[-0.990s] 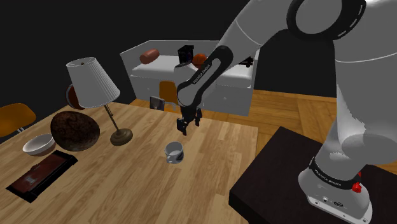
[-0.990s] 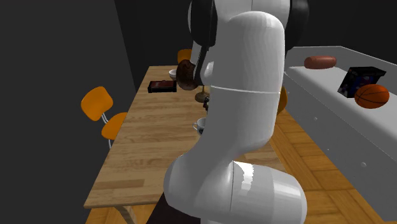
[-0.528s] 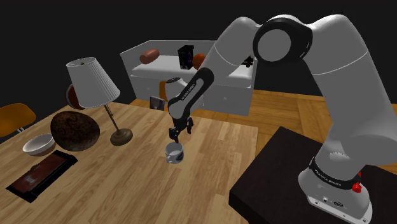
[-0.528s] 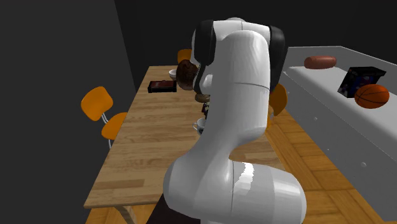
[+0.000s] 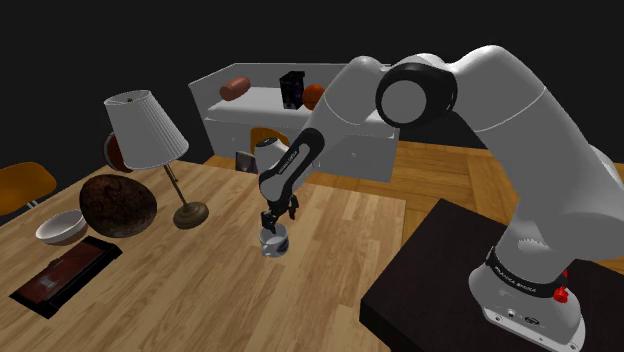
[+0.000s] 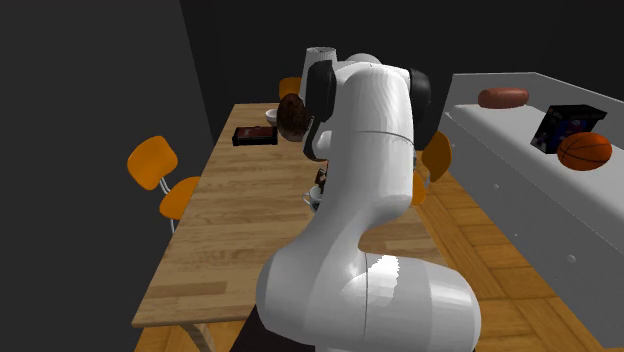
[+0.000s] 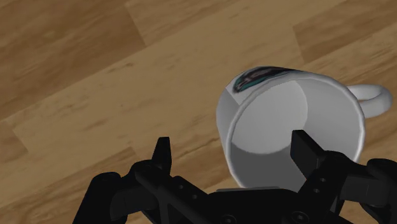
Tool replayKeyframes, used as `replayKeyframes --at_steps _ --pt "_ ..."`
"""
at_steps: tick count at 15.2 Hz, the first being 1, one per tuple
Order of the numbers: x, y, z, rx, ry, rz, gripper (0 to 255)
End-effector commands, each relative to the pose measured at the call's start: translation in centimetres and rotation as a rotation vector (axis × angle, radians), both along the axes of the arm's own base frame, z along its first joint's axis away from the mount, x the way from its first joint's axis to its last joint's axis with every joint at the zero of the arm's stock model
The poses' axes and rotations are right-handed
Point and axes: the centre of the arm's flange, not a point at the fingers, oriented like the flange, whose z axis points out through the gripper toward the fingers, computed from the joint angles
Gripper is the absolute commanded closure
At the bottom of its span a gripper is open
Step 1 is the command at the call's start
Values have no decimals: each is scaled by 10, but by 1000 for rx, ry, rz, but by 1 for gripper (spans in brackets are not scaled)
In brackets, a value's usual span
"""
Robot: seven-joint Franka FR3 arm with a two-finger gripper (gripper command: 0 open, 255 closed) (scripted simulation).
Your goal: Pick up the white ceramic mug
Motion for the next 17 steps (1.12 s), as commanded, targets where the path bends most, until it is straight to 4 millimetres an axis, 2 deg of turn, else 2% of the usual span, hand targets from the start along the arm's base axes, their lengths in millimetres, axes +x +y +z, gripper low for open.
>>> replayKeyframes --at_steps 1,2,4,5,14,17 --pt "1 0 -11 0 0 0 0" --pt "1 0 -20 0 0 0 0" --pt "1 0 -20 0 0 0 0" --pt "2 1 -19 0 -1 0 255" --pt "1 0 -20 0 0 0 255" --pt "1 0 -4 0 0 0 255"
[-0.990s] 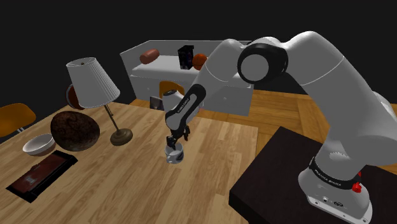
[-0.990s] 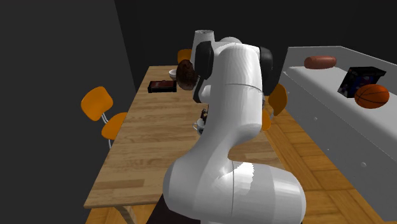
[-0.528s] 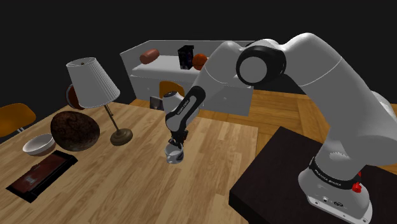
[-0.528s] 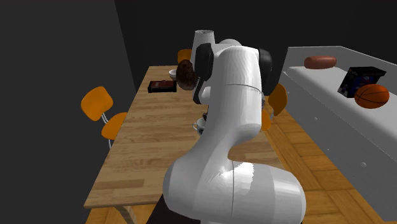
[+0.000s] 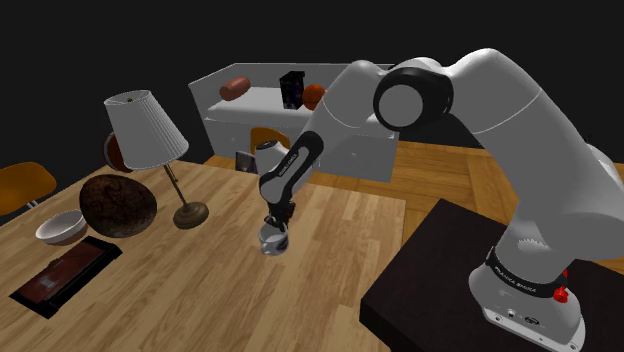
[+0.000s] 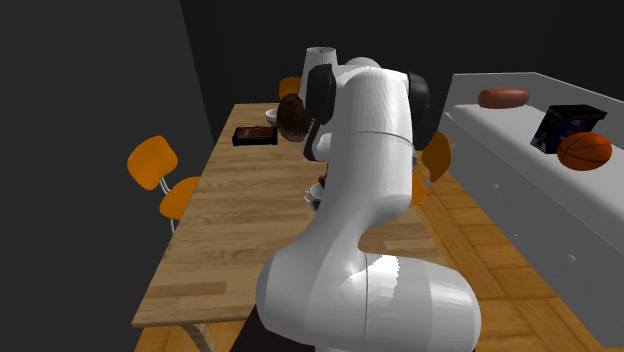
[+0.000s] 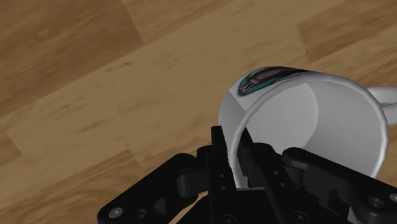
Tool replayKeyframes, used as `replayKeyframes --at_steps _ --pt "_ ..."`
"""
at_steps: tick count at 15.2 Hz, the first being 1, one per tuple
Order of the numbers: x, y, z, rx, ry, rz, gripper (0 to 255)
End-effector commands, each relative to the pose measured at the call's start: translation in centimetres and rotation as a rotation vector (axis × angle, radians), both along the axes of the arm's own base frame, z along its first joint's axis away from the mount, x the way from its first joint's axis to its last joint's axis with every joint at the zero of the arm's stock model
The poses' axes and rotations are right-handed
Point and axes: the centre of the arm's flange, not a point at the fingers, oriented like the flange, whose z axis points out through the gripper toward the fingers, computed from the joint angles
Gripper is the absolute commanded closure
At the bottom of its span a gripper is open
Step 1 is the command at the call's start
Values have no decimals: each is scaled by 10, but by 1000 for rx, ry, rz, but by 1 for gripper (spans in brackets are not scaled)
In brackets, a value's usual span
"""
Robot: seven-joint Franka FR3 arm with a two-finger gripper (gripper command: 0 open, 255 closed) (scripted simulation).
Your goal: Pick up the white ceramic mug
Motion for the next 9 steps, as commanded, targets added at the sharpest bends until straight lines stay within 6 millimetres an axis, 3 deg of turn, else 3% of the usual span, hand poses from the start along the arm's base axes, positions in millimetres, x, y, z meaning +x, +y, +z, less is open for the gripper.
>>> replayKeyframes --at_steps 1,9 --pt "0 0 10 0 0 0 255" --pt "0 0 53 0 0 0 255"
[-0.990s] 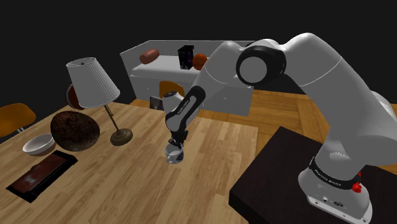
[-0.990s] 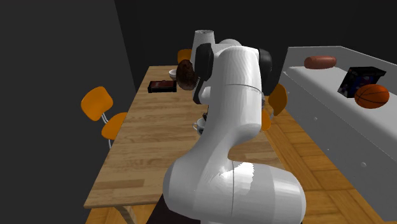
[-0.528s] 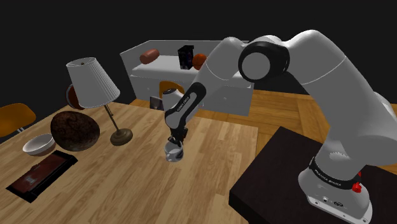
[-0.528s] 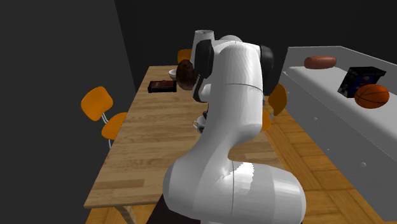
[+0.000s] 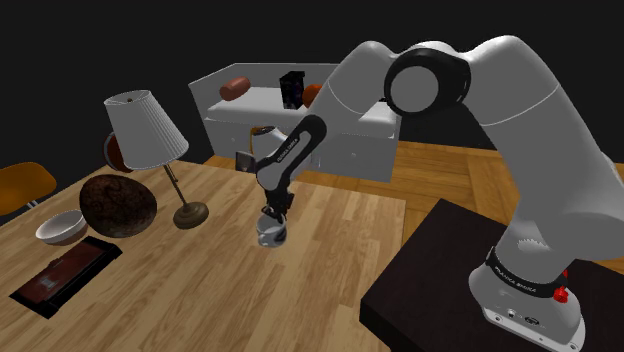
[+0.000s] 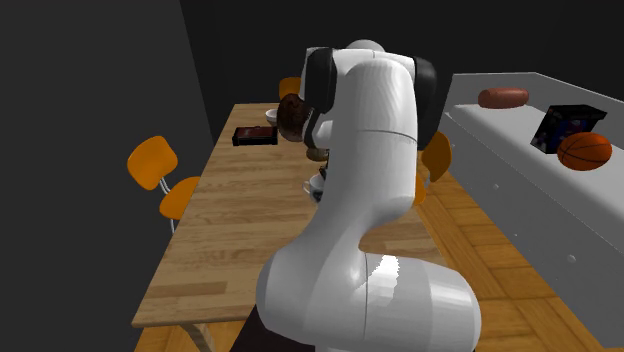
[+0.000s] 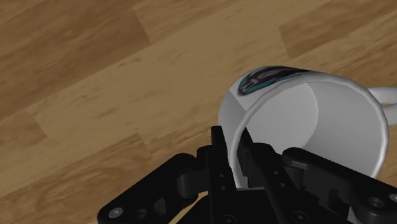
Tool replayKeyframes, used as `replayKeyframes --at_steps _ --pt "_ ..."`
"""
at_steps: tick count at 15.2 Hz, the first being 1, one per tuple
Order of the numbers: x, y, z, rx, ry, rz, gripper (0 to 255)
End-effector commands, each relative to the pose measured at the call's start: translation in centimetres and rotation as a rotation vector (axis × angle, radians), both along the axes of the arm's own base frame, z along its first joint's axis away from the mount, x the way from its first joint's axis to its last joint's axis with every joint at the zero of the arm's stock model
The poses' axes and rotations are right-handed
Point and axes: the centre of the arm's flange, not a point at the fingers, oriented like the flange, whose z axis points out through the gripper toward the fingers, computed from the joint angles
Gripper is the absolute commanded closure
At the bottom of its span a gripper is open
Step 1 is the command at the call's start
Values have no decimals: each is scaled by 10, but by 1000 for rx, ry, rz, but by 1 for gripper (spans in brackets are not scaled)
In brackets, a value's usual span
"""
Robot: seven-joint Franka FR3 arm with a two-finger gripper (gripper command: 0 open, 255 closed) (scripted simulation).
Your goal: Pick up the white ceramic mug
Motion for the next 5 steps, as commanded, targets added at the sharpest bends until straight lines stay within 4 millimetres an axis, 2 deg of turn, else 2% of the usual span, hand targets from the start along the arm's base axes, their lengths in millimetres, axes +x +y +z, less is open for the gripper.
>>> replayKeyframes --at_steps 1,3,5 --pt "0 1 12 0 0 0 255" --pt "0 1 22 0 0 0 255" --pt "0 1 23 0 0 0 255"
